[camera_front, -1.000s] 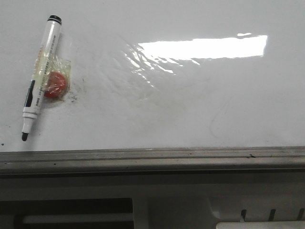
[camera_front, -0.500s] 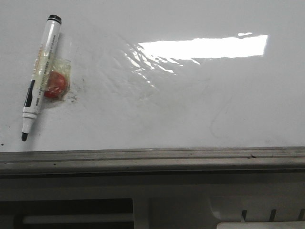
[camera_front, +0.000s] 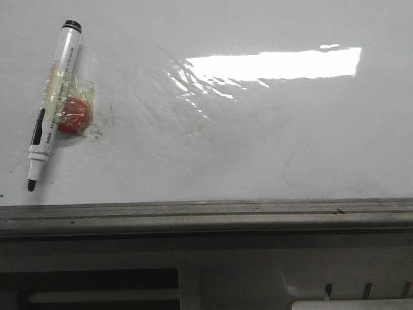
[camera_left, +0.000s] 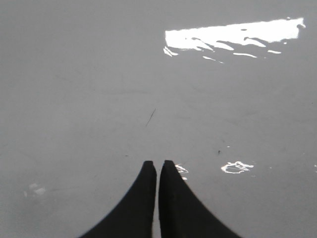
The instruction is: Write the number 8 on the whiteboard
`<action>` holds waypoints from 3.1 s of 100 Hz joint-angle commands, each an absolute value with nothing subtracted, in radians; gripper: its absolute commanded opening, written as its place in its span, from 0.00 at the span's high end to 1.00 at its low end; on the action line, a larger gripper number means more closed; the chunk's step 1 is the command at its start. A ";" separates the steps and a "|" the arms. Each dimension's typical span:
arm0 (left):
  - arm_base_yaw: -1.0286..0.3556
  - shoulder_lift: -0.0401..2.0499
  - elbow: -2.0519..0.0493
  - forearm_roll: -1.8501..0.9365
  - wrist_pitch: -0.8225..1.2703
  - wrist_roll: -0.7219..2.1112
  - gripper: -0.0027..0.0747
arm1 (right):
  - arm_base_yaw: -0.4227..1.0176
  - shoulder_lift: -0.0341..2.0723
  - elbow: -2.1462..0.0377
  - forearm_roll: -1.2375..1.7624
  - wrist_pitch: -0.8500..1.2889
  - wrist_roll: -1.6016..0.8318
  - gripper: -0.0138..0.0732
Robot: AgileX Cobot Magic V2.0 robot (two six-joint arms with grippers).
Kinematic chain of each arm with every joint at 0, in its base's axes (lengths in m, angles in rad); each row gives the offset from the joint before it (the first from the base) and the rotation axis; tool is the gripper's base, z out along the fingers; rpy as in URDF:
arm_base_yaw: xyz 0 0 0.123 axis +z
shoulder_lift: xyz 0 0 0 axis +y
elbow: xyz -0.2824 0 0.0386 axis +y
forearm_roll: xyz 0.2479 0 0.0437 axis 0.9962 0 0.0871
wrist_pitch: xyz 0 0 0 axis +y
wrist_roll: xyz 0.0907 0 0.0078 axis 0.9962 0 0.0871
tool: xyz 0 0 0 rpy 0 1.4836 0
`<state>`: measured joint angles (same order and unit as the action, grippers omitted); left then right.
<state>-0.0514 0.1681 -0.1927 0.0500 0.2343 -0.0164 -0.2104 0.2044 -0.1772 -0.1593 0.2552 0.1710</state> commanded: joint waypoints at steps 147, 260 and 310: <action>-0.780 1.015 -0.237 -0.160 -0.509 -0.051 0.52 | -0.134 0.296 -0.239 -0.135 0.235 0.167 0.91; -0.793 1.005 -0.353 0.564 -0.433 -0.040 0.99 | 0.906 0.770 -0.622 -0.012 0.272 0.014 0.49; -0.793 1.005 -0.355 0.678 -0.439 -0.042 0.99 | 0.910 1.059 -0.808 0.079 0.206 0.024 0.52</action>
<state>-0.7846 1.0200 -0.3228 0.6940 -0.3677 -0.0365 0.9087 1.0397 -0.7590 0.0598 0.2859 0.0279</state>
